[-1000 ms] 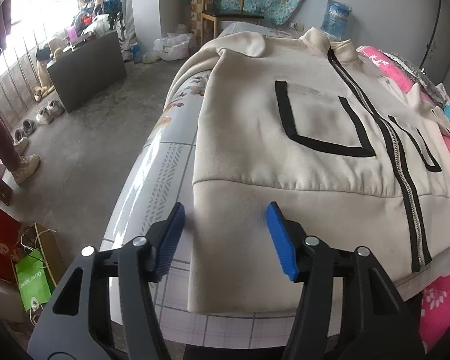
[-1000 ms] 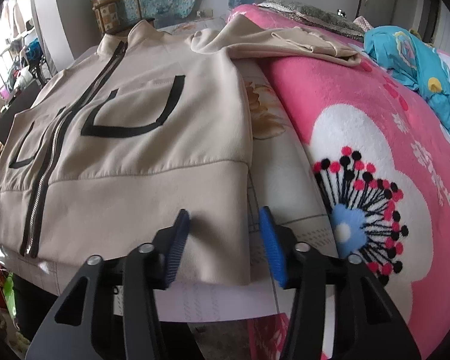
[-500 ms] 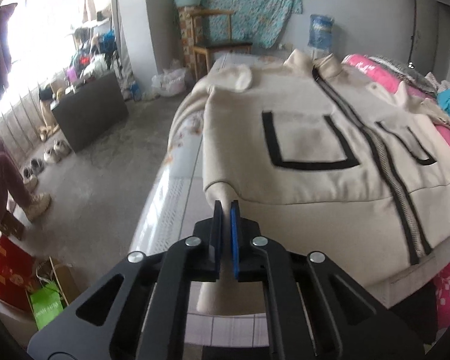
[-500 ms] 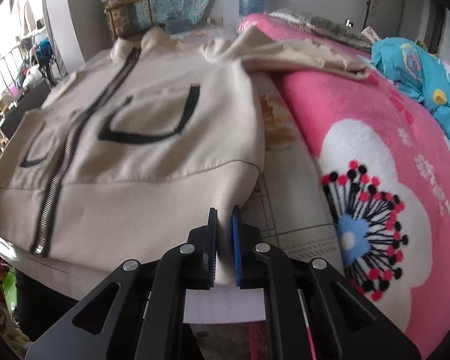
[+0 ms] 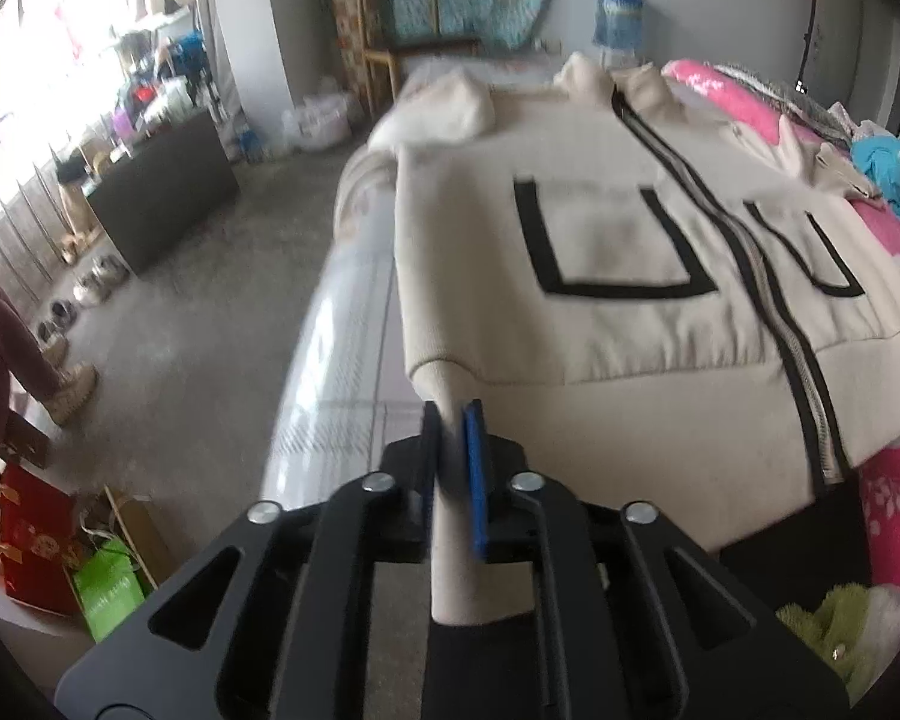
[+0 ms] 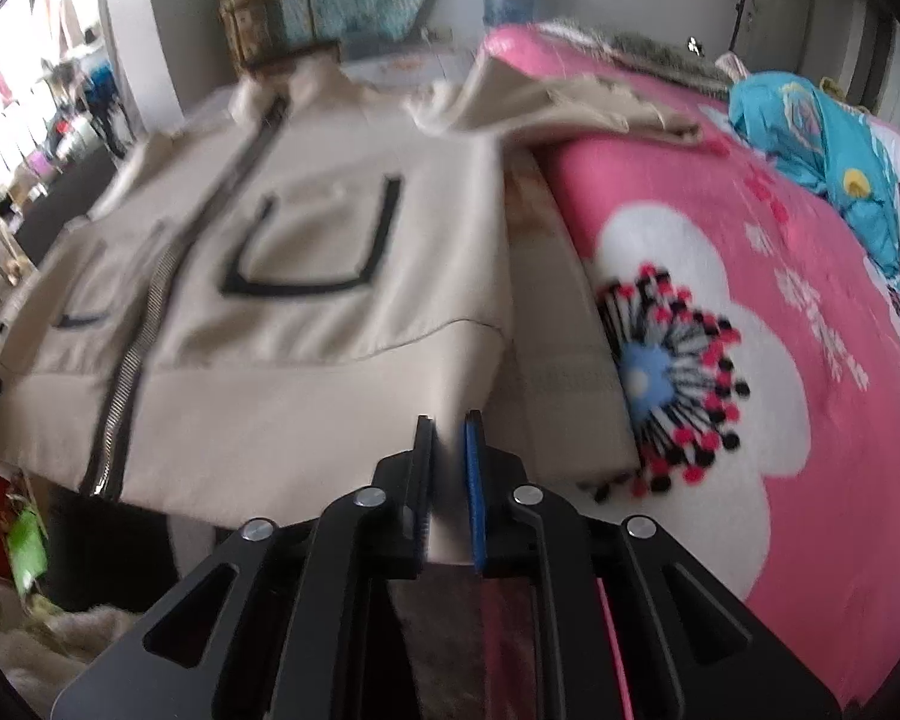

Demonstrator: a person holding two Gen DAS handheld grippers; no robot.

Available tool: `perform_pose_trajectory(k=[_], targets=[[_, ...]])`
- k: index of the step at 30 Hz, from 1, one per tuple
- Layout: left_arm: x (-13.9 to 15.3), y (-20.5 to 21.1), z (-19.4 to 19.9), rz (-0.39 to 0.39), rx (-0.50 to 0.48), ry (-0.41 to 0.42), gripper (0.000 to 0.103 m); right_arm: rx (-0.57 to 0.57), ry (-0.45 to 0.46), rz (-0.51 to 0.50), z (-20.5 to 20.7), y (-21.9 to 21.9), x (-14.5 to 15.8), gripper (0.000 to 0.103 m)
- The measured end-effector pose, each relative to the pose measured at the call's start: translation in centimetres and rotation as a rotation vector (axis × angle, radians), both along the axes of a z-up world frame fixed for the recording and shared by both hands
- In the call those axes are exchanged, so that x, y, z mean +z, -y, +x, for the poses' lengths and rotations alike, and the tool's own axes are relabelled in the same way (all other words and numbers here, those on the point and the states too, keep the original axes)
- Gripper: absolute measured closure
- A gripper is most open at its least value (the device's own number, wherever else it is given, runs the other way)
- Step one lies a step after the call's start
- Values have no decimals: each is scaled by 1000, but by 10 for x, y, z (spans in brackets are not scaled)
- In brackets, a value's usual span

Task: Fold large clothes
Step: 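Close the left tool on the sleeve cuff, then lift the sleeve with the left tool and swing it across the jacket front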

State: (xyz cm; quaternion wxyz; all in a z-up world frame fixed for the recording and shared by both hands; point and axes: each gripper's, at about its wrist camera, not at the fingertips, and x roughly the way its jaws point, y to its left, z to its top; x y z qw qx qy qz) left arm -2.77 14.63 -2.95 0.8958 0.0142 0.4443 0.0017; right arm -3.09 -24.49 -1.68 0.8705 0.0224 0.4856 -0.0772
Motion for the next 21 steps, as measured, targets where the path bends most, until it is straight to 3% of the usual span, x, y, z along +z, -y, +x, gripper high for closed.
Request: perform_pose_trajectory(k=[3, 5, 8, 12, 14, 18, 19, 21], targets=[[6, -11, 5, -72, 2, 11, 86, 7, 33, -27, 3, 1, 11, 81], [14, -13, 10, -85, 2, 38, 73, 26, 94, -56, 6, -5, 27, 58], [24, -13, 18, -85, 7, 83, 65, 79, 158, -69, 23, -19, 43, 45], [35, -21, 41, -130, 31, 90, 62, 167, 199, -9, 54, -48, 54, 30], [44, -35, 55, -184, 53, 94, 59, 211, 195, 28, 80, -66, 57, 16], [56, -75, 91, -318, 118, 90, 49, 289, 139, 51, 123, -106, 53, 10], [56, -90, 106, -369, 139, 74, 43, 304, 123, 56, 132, -114, 51, 9], [51, -115, 129, -450, 180, 39, 41, 350, 97, 92, 151, -132, 48, 9]])
